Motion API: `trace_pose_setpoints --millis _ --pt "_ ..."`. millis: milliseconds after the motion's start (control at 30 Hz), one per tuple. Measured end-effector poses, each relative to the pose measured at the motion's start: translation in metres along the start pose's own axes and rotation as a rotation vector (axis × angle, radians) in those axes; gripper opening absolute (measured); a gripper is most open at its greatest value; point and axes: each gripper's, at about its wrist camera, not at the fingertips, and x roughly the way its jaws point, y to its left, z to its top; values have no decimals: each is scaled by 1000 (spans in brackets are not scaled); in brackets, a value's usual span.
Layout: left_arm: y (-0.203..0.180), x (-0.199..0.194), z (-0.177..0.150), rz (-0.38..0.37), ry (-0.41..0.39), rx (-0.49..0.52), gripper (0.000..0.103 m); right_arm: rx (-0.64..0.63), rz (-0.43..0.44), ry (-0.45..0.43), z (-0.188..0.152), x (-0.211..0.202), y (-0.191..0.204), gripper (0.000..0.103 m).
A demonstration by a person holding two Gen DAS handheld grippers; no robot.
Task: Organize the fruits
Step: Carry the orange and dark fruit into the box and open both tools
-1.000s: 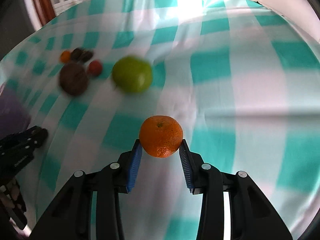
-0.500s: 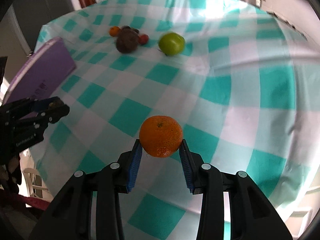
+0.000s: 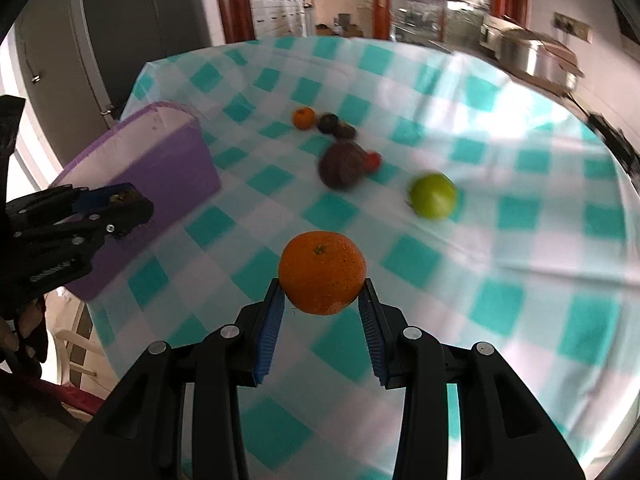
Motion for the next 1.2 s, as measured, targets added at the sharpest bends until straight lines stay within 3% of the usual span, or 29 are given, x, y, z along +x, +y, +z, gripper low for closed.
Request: trace_pose_setpoints --millis 200,367,500,633,767,867,1033,1200 --pt "67 -32 29 29 -104 -61 38 -53 47 -20 49 24 50 38" --pt "124 -36 40 61 -131 -147 38 -75 81 -54 93 32 88 38" --pt "177 -29 38 111 -101 -252 38 -110 156 -87 132 37 127 38" --pt "224 -12 28 175 -6 -325 38 -154 199 -60 161 58 169 38" --pt "255 15 14 191 143 -354 38 -188 211 42 193 100 210 38" --pt "259 37 8 172 234 -325 38 -252 185 189 209 145 242 38" --pt "257 60 0 100 338 -283 38 -376 142 356 209 201 282 38" --pt "265 80 -15 25 475 -327 38 -443 117 532 200 244 301 38"
